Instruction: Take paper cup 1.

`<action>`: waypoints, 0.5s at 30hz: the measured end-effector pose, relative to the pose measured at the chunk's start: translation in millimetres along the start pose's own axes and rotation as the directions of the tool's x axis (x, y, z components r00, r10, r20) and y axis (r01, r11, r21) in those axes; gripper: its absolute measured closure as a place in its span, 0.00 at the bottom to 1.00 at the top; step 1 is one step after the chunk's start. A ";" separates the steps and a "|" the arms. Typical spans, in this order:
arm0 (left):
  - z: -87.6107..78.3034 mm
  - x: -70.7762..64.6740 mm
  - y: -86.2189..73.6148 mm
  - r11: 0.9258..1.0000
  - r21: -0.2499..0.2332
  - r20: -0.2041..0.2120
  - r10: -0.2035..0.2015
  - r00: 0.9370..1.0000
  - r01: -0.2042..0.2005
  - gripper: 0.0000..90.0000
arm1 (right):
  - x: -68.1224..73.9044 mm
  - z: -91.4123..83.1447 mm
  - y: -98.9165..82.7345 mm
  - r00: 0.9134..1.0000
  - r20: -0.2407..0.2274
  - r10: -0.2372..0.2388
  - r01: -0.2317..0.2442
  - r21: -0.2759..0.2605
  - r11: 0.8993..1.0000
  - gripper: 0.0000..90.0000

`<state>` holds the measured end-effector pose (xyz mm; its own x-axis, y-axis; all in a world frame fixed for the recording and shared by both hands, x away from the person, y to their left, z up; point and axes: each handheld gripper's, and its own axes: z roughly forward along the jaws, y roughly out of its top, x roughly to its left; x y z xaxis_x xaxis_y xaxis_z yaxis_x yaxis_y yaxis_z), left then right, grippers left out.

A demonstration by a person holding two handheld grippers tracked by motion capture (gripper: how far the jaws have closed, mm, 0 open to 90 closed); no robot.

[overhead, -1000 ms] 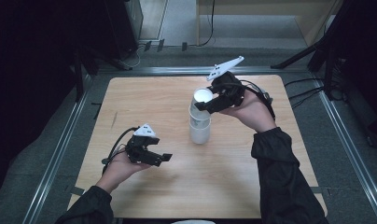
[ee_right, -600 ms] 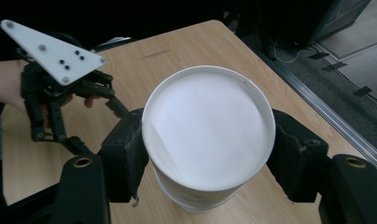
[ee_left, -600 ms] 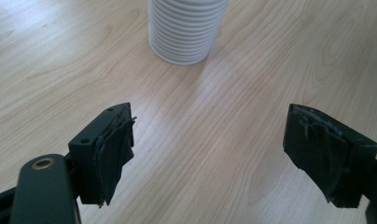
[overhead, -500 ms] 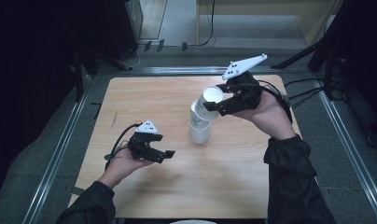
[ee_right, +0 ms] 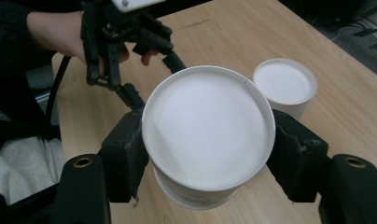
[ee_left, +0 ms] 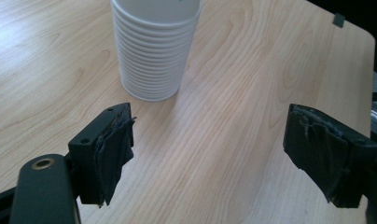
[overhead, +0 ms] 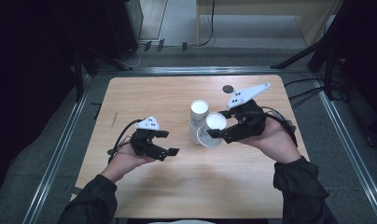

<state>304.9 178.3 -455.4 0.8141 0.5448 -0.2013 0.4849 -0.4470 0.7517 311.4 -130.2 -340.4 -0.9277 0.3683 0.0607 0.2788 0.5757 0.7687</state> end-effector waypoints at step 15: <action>1.7 -3.7 -1.9 0.999 0.000 0.058 0.047 0.997 -0.047 0.18 | 1.6 65.7 -57.9 0.996 -0.095 0.004 0.000 0.043 0.999 0.39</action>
<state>301.5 175.9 -457.1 0.8531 0.4813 -0.2014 0.4459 -0.4719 0.7606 310.1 -115.0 -426.6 -0.9460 0.2996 0.1236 0.2889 0.6067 0.7405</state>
